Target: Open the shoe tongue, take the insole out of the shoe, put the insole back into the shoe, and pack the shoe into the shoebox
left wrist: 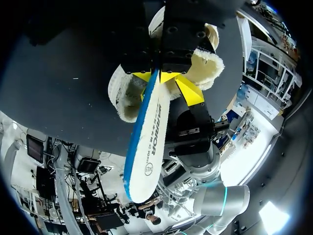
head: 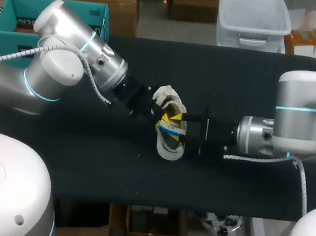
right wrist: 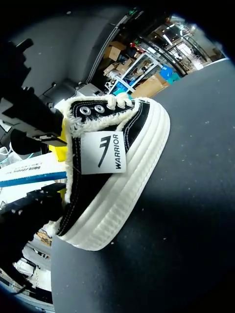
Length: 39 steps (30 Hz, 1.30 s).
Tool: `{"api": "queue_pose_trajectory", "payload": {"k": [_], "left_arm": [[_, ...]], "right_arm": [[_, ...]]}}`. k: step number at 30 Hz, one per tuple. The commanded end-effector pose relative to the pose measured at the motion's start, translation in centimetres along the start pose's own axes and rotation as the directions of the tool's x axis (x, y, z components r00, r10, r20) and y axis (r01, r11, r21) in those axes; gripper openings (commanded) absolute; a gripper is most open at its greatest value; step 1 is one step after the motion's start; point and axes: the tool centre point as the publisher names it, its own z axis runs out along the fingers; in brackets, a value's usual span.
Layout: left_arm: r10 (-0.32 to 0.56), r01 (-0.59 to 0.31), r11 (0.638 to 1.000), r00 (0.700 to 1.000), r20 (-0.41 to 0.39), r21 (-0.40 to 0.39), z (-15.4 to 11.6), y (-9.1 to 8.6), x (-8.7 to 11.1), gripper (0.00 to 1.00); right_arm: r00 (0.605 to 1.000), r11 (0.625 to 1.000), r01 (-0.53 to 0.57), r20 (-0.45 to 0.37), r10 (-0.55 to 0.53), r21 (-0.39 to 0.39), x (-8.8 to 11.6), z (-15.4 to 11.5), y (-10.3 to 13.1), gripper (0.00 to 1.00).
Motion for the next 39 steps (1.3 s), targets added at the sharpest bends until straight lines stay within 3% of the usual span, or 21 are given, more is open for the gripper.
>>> {"api": "queue_pose_trajectory", "payload": {"k": [1,8,14,16,18,21,23,24,28,39], "left_arm": [[-0.001,0.001,1.000,1.000,0.008,0.003,0.1,0.1,0.3,0.00],[-0.007,0.007,1.000,1.000,0.017,0.007,-0.2,-0.1,0.3,0.00],[0.002,-0.002,1.000,1.000,0.007,0.029,-0.6,-1.2,0.9,0.00],[0.023,-0.024,0.999,1.000,0.006,0.043,-1.0,-2.0,1.2,0.35],[0.050,-0.051,0.997,0.999,0.011,0.058,-1.5,-3.0,1.6,0.40],[0.079,-0.080,0.994,0.997,0.027,0.073,-2.0,-4.0,1.9,0.32],[0.092,-0.094,0.993,0.995,0.032,0.076,-2.1,-4.4,2.0,0.07],[0.097,-0.099,0.992,0.995,0.033,0.077,-2.1,-4.5,2.1,0.00],[0.107,-0.108,0.993,0.994,0.029,0.052,-1.5,-4.3,1.8,0.00],[0.068,-0.067,0.997,0.997,0.032,-0.024,-0.2,-1.4,0.3,0.00]], "right_arm": [[1.000,0.998,0.004,-0.018,-0.005,-0.061,-0.9,-1.1,-2.2,0.43],[1.000,0.997,0.000,-0.030,-0.002,-0.078,-1.5,-1.4,-2.7,0.03],[1.000,0.998,0.003,-0.026,-0.004,-0.064,-1.4,-1.1,-2.1,0.00],[1.000,0.998,0.004,-0.023,-0.006,-0.062,-1.3,-1.0,-2.0,0.00],[1.000,0.998,0.011,-0.020,-0.013,-0.063,-1.3,-1.0,-2.0,0.00],[1.000,0.998,0.019,-0.023,-0.021,-0.067,-1.2,-1.0,-1.9,0.00],[0.999,0.998,0.021,-0.025,-0.023,-0.067,-1.2,-1.0,-1.9,0.00],[0.999,0.998,0.023,-0.025,-0.024,-0.067,-1.2,-1.0,-1.9,0.00],[0.999,0.997,0.036,-0.031,-0.038,-0.067,-1.3,-0.9,-1.5,0.00],[0.998,0.994,0.069,0.005,-0.069,-0.089,0.0,0.2,1.4,0.00]]}}
